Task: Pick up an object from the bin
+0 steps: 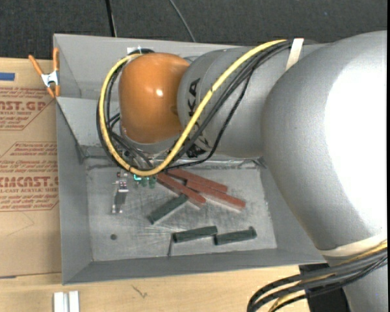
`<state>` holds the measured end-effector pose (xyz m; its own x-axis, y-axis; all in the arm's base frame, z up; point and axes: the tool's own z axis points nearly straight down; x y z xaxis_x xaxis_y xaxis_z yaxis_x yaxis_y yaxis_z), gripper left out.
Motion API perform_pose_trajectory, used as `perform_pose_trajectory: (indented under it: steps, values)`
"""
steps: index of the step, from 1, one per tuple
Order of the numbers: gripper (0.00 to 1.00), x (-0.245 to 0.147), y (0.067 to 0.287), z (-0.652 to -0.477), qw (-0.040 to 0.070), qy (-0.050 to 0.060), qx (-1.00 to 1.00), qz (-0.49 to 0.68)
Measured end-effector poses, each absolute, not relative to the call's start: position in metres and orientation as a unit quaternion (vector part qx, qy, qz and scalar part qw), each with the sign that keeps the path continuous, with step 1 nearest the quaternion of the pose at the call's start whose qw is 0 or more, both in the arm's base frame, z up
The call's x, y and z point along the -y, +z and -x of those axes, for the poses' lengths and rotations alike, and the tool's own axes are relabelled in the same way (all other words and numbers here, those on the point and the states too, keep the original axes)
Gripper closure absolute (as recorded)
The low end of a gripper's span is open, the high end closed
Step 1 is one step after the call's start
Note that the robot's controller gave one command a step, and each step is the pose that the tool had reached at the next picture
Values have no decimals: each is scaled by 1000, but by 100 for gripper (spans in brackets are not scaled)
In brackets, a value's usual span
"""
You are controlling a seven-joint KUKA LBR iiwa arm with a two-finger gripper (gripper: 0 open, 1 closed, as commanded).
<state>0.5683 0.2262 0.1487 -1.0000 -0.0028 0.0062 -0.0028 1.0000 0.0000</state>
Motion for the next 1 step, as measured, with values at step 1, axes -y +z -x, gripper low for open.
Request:
perform_pose_trajectory:
  steps: [1]
  values:
    - [0, -225, 154, -570, -1, -1, 1000, 0]
